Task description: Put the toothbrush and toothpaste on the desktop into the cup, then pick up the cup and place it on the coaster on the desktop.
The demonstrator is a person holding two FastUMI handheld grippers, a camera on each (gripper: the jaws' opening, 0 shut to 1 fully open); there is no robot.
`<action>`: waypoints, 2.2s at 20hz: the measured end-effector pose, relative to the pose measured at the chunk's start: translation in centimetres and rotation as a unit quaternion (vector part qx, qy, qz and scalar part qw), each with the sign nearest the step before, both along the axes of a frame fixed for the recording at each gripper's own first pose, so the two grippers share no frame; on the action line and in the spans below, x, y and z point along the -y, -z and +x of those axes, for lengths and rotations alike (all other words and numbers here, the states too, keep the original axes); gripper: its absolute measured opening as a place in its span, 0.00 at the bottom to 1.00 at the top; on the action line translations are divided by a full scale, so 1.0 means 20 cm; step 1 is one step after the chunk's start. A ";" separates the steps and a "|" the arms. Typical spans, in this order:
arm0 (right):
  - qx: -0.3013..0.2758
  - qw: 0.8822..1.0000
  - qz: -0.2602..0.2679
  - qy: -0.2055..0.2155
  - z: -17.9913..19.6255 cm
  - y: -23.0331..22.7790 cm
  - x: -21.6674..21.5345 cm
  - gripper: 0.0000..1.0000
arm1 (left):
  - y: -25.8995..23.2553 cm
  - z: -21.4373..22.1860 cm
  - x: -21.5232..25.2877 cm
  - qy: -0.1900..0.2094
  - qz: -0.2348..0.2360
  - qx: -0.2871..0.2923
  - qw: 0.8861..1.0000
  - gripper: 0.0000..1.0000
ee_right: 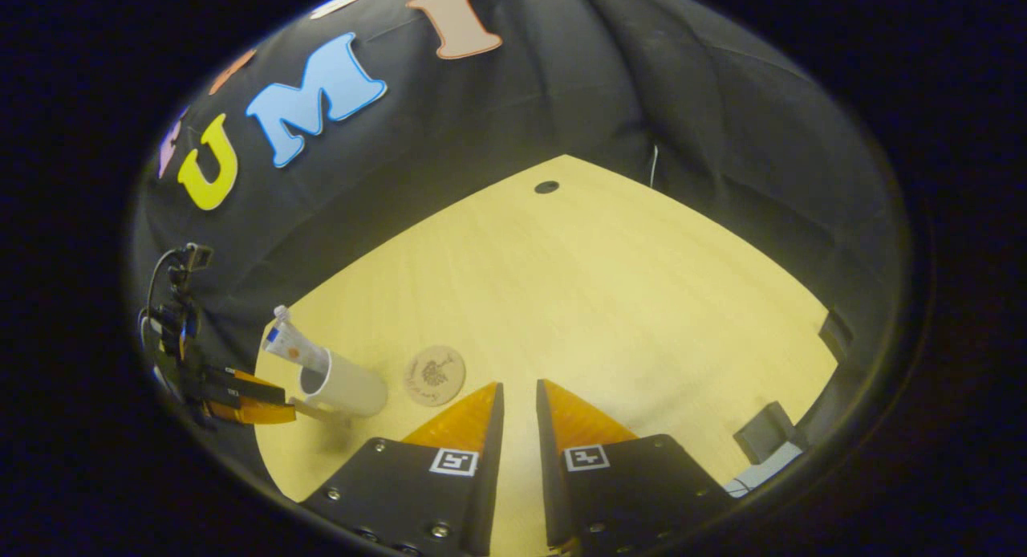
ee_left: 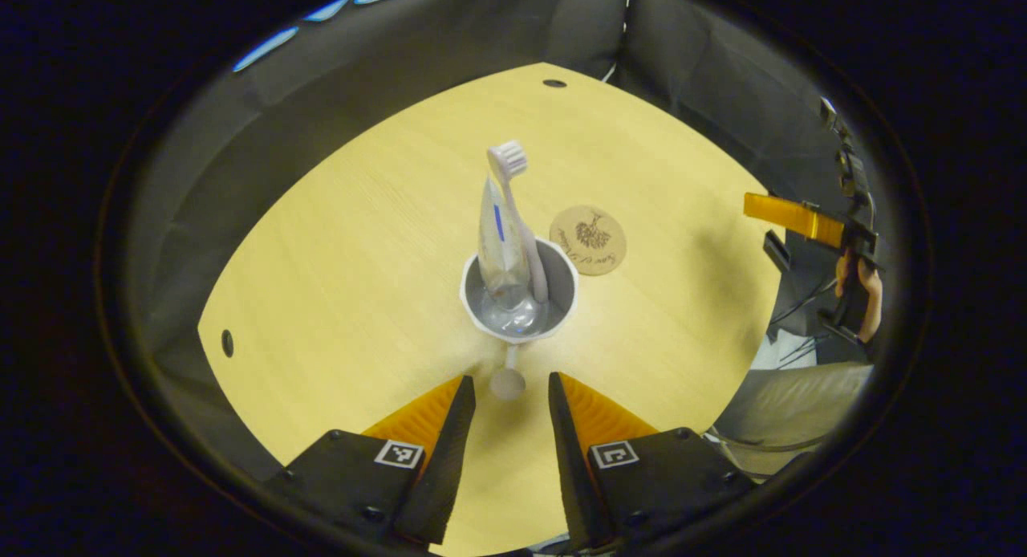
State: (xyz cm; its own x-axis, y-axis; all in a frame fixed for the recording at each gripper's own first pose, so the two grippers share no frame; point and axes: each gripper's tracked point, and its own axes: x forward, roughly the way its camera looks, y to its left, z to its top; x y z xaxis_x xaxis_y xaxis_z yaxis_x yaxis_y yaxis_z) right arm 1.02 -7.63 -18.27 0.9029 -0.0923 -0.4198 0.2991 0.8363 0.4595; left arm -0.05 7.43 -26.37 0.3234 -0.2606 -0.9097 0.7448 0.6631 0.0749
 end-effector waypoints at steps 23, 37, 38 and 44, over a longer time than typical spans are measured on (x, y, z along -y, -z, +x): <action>-0.037 0.996 0.062 0.057 -0.09 0.17 0.23 0.25 | 0.30 0.08 0.01 0.008 0.079 -0.028 0.996 0.19; -0.039 0.991 0.095 0.090 -0.20 0.22 0.35 0.25 | 0.16 0.12 0.43 0.089 0.071 -0.020 0.993 0.19; -0.040 0.990 0.098 0.093 -0.20 0.22 0.36 0.25 | 0.17 0.12 0.43 0.089 0.072 -0.022 0.993 0.19; -0.042 0.987 0.113 0.102 -0.22 0.26 0.40 0.24 | 0.22 0.13 0.44 0.087 0.084 -0.027 0.992 0.19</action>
